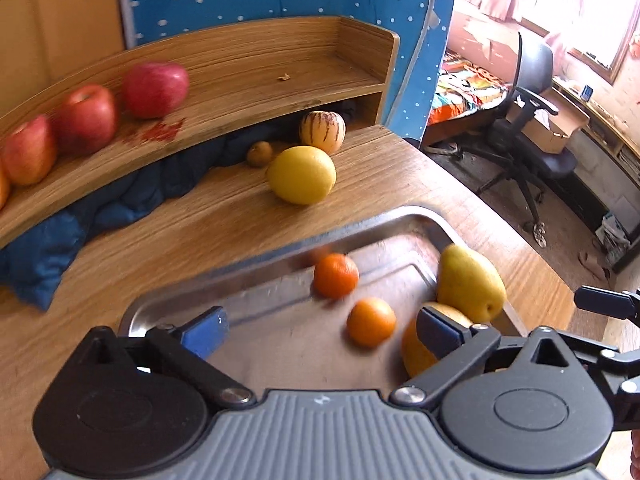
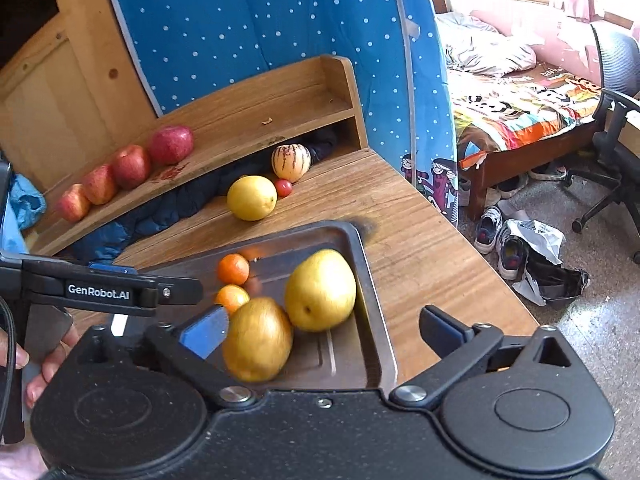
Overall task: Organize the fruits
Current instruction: 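Carry both fruits over the steel tray and open both tools to release them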
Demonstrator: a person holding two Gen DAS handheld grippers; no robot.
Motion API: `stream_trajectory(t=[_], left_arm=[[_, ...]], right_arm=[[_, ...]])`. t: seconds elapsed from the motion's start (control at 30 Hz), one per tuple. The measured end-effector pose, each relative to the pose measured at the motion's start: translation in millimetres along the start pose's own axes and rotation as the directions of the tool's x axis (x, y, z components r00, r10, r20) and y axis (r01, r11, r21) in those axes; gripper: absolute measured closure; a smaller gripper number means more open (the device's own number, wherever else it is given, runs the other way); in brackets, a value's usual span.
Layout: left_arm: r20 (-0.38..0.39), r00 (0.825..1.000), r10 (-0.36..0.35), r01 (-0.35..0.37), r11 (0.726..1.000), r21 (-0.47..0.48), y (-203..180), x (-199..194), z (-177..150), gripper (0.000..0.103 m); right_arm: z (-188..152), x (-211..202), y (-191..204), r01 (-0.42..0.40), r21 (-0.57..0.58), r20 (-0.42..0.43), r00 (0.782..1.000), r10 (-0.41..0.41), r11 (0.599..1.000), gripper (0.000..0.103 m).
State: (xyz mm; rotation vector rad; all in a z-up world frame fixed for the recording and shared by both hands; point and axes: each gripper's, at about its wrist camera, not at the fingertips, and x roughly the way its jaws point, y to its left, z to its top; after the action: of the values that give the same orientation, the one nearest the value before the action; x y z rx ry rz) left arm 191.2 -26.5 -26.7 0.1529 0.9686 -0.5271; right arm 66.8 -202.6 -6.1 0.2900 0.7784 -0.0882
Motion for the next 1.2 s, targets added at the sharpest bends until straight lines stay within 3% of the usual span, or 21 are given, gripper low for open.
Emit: stream_trajectory(t=[0.3,0.63,0.97,1.2], left_arm=[[0.005,0.998,0.056,-0.055,0.997,-0.044,-5.5,-42.8,-50.7,0.001],[-0.093,0.987,0.127,-0.136,0.986,-0.094,-1.9,-70.8,-100.8,0.001],[-0.125,0.972,0.199,-0.216,0.967,-0.136,13.4,-84.6,-103.4,0.001],[-0.106,0.970,0.217,-0.231,0.962,-0.145,26.6,-76.1,-75.5,0.001]], right_arm=[[-31.1,-32.5,4.7,-0.031,-0.045,-0.012,0.999,0.031,0.999,0.001],[-54.4,-45.0,19.6,-0.103,-0.089,-0.071,0.993,0.097,0.991,0.001],[-51.8,-40.2,31.4,-0.167,-0.119,-0.085,0.984,0.157,0.979,0.001],[-25.7,-21.9,37.7,-0.188,-0.146,-0.063,0.982,0.180,0.971,0.001]])
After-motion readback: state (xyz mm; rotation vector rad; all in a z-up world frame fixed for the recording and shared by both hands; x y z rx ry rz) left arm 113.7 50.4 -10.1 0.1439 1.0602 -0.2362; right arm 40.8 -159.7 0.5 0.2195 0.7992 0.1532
